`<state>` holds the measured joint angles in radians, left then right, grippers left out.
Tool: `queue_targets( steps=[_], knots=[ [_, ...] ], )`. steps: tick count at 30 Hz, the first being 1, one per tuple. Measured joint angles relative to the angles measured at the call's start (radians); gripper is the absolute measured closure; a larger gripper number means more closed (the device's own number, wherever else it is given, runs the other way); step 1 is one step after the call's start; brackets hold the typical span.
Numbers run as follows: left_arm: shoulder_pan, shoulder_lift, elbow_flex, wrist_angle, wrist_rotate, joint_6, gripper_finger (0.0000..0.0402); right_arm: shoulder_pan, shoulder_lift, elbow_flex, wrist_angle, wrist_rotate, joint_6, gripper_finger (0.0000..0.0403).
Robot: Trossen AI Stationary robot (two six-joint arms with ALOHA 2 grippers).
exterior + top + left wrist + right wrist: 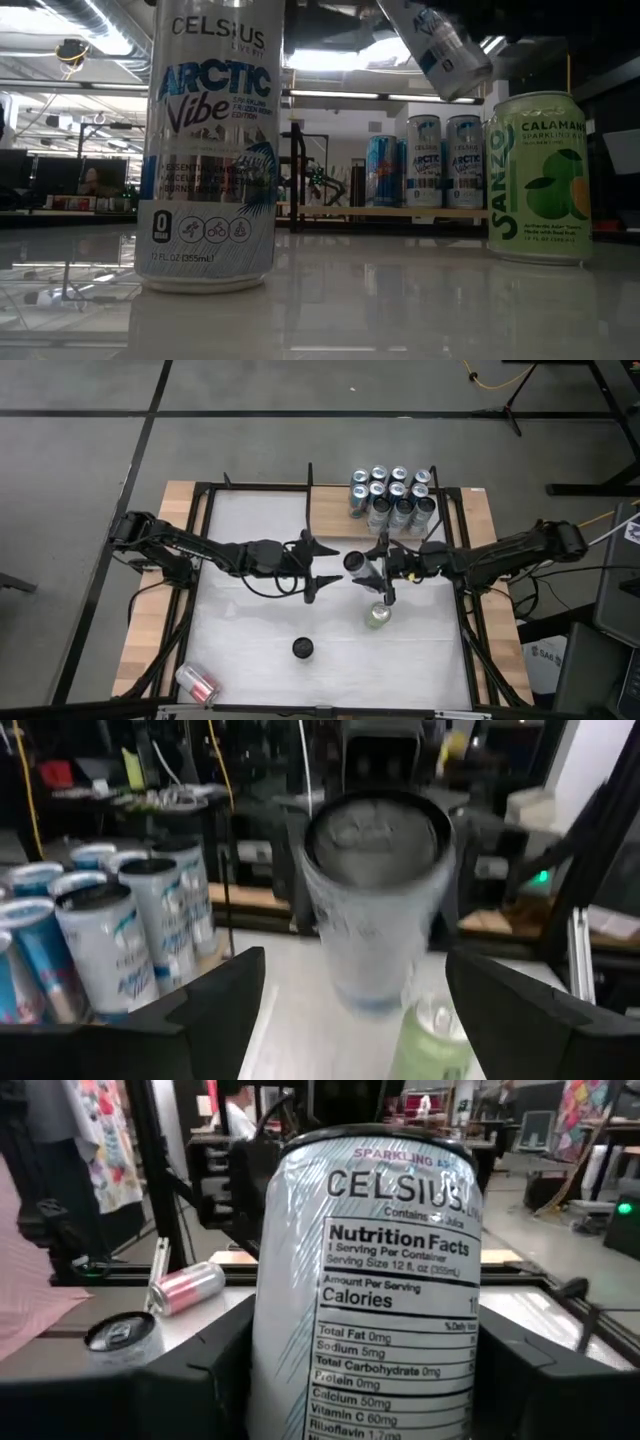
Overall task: Place canned beverage on shelf
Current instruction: Put the white-blue soda can on the shelf aligned with the other white-blue soda cans
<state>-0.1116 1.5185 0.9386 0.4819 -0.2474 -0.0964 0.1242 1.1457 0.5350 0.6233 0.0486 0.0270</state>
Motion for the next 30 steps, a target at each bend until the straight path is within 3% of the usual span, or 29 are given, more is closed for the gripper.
queue_targets(
  steps=[16,30],
  knots=[
    [0.000,0.000,0.000,0.175,0.040,0.003,0.0100,0.000,0.137,0.007,0.284,0.002,-0.010,0.0159],
    [-0.001,-0.001,0.000,0.205,0.040,0.003,0.0100,0.000,0.267,0.147,0.289,0.003,-0.059,0.0159]
  ],
)
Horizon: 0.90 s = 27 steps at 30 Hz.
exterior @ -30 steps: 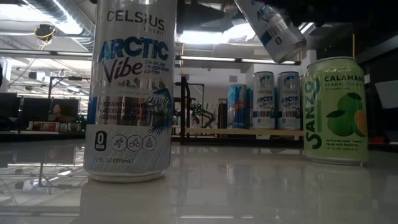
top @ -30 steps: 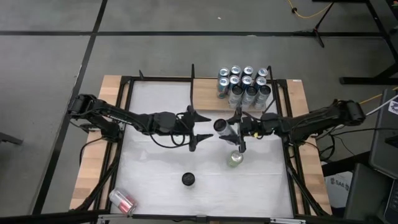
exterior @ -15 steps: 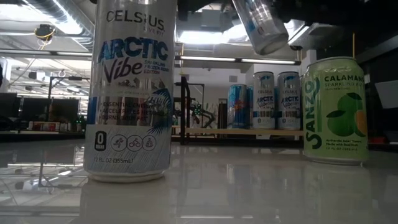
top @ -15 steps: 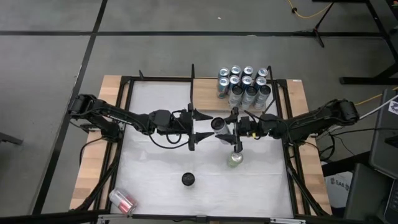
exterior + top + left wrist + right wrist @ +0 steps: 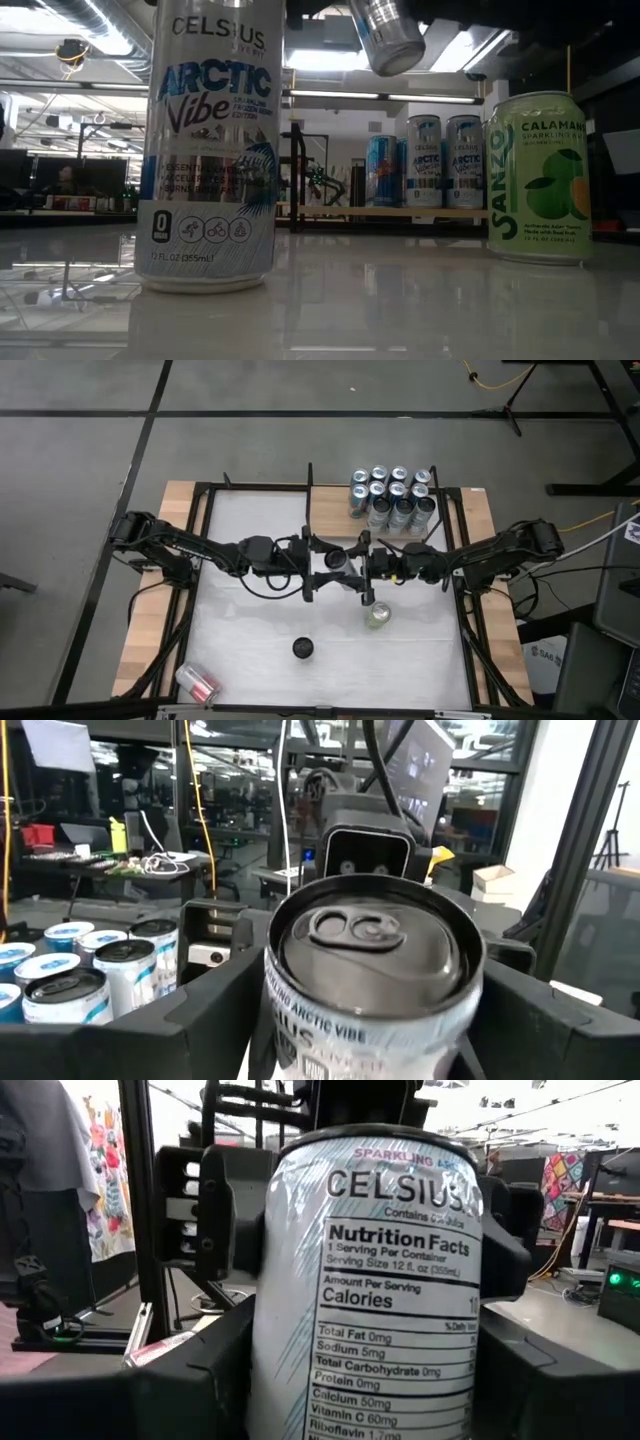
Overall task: Place canned beverage on shelf
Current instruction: Put the white-blue soda can on the shelf aligned with the other white-blue soda cans
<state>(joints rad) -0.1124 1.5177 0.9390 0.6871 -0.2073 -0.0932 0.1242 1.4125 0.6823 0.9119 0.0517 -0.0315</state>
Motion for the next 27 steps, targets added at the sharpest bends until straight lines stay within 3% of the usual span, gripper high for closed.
queue_targets(
  steps=[12,22,27],
  knots=[
    [-0.007,0.000,0.000,0.003,-0.014,-0.007,0.0101,0.000,0.000,0.001,-0.025,0.000,-0.001,0.0159],
    [-0.007,0.000,0.000,0.003,-0.013,-0.002,0.0166,0.000,0.000,0.001,-0.024,-0.001,-0.001,0.0159],
    [-0.007,0.001,0.000,0.005,-0.013,-0.002,0.0166,0.000,0.000,0.001,-0.031,-0.002,-0.001,0.0141]
  ],
)
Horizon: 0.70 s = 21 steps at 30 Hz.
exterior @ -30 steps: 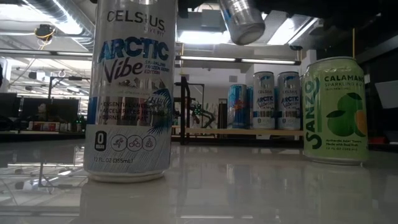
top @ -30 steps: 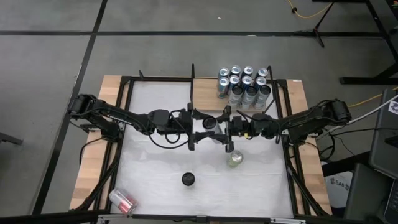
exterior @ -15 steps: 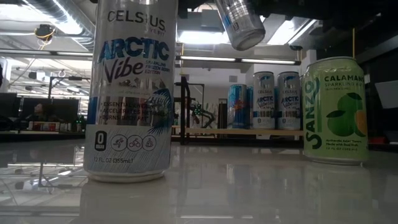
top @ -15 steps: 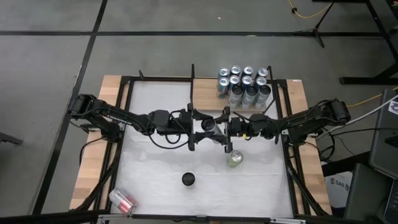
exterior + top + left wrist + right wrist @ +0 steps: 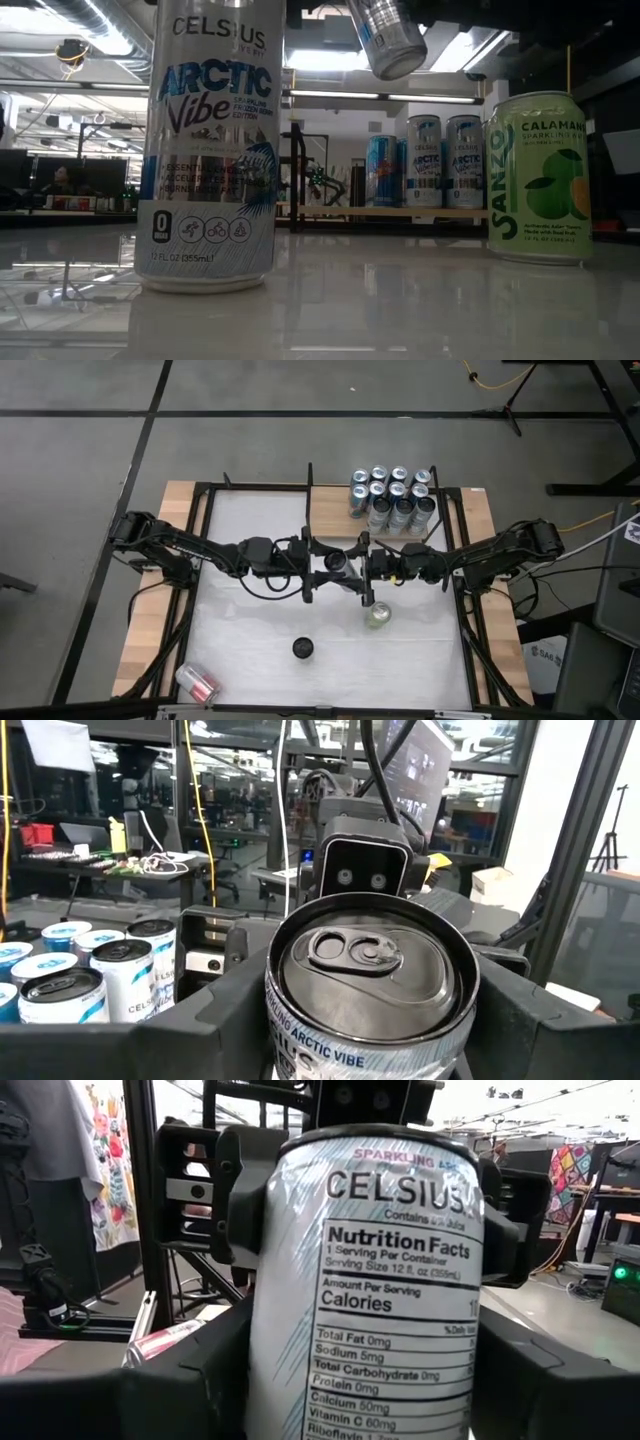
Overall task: Place canned beverage on shelf
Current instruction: Put the white-blue soda can on the shelf aligned with the other white-blue soda cans
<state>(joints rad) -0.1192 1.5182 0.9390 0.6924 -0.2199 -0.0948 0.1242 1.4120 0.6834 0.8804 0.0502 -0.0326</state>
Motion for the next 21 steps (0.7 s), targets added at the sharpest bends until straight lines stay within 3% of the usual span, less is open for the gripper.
queue_targets(
  steps=[13,16,21],
  knots=[
    [0.000,0.001,0.000,-0.007,-0.026,0.000,0.0166,0.000,-0.013,0.002,-0.071,0.063,0.035,0.0041],
    [0.002,0.001,0.000,-0.008,-0.035,-0.001,0.0166,0.000,-0.079,0.002,-0.203,0.063,0.005,0.0025],
    [0.016,0.001,0.000,-0.012,-0.049,-0.007,0.0165,0.000,-0.236,0.002,-0.572,0.082,-0.002,0.0016]
  ],
)
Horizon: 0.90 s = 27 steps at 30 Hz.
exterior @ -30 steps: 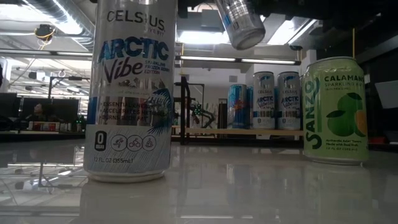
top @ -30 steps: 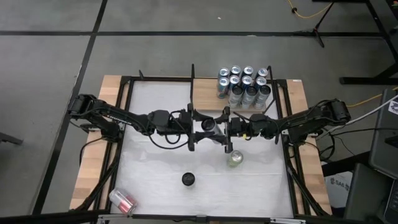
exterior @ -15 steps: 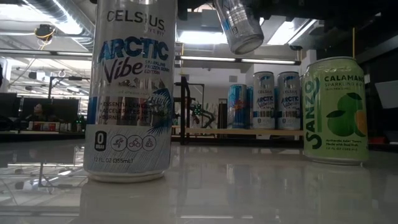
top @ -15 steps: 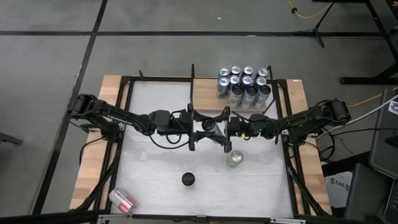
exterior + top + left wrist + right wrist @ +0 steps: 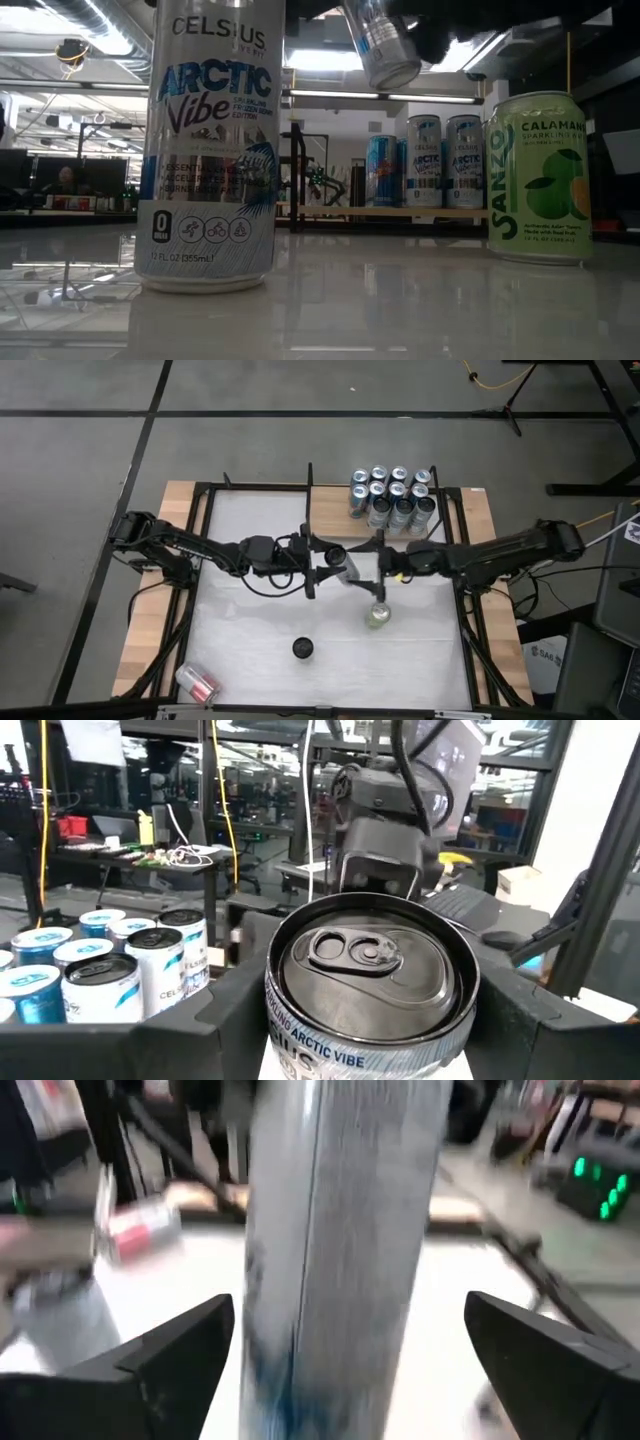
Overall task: Place canned beverage on shelf
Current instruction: Put the white-blue soda can on the shelf aligned with the other white-blue soda cans
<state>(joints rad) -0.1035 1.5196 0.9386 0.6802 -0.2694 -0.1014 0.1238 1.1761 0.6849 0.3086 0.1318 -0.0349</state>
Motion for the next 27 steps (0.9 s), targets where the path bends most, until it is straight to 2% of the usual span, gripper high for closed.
queue_targets(
  steps=[5,10,14,21,27],
  knots=[
    [0.048,0.000,0.031,-0.083,-0.001,-0.019,0.0165,0.000,-0.148,0.000,-0.323,0.008,0.002,0.0015],
    [0.125,0.000,0.090,-0.215,0.040,-0.049,0.0164,0.000,-0.268,-0.001,-0.513,0.018,0.003,0.0015],
    [0.194,0.028,0.131,-0.240,0.086,-0.054,0.0164,0.000,-0.331,-0.001,-0.555,0.017,0.003,0.0015],
    [0.306,0.190,0.252,-0.260,0.236,-0.050,0.0164,0.000,-0.357,-0.001,-0.549,0.016,0.003,0.0015],
    [0.375,0.313,0.395,-0.369,0.262,0.021,0.0163,0.000,-0.346,-0.002,-0.549,0.015,0.003,0.0015]
  ],
)
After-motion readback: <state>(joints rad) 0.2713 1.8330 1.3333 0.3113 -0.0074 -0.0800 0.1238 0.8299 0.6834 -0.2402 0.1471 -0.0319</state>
